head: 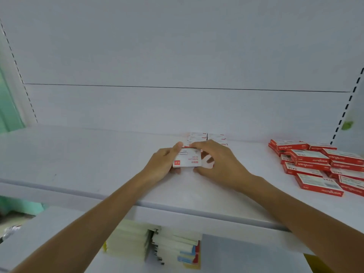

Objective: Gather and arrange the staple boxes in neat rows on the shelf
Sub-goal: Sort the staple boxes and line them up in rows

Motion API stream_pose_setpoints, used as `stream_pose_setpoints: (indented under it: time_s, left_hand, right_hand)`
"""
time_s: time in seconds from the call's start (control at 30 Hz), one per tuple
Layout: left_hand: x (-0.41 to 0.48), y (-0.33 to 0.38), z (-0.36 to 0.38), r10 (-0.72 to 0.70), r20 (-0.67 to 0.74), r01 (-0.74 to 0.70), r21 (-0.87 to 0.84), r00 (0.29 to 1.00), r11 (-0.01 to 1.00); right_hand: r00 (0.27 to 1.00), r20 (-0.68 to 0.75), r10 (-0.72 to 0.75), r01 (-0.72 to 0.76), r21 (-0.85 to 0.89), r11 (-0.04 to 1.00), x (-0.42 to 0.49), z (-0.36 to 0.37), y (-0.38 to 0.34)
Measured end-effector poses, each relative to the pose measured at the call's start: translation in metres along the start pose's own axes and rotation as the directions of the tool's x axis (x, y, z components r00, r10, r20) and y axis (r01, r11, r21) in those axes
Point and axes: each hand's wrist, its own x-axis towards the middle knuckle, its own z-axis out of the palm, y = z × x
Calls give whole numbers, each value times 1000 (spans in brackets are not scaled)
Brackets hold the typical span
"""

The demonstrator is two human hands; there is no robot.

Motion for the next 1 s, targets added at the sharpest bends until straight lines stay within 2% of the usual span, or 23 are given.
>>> stream_pose_setpoints:
  time_s: [0.07,0.17,0.23,0.33,0.47,0.63,0.7,0.8,0.9,1.0]
  left_hand:
    - [4,-1,-2,-3,-18,1,-97,1000,995]
    - [5,-3,-3,-5,1,5,-254,1000,967]
    - [5,-4,-5,-11,-3,10,-271,1000,963]
    - [7,-6,-7,-44,-10,36,-389,999,920]
    - [7,-3,-12,-50,48,68,-528,998,847]
    - [6,-4,-10,-51,71,76,-411,996,908]
    - [7,-4,-10,-11,96,43,-340,995,939]
    - [5,-6,-11,-22,81,48,-336,996,940]
    - [5,-11,-10,-41,26,47,-343,999,938]
    - [5,-10,-12,30,0,-29,-281,1000,959]
  right_hand:
    - [997,-80,5,-4,19,1000,4,2,-1]
    - [977,-156,145,-136,65,989,12,-6,-2]
    - [962,-173,214,-211,32,977,19,-9,-5]
    - [956,-149,254,-249,53,967,28,-3,-16]
    - [967,-35,251,-250,27,968,22,1,-25]
    - [966,-50,254,-249,86,965,15,-10,-20]
    - [967,-30,252,-246,130,960,16,-8,-24]
    - [967,-23,253,-248,125,961,16,1,-28]
    - [953,-121,277,-268,90,959,14,3,-30]
    - [897,-251,365,-355,85,931,12,2,-26]
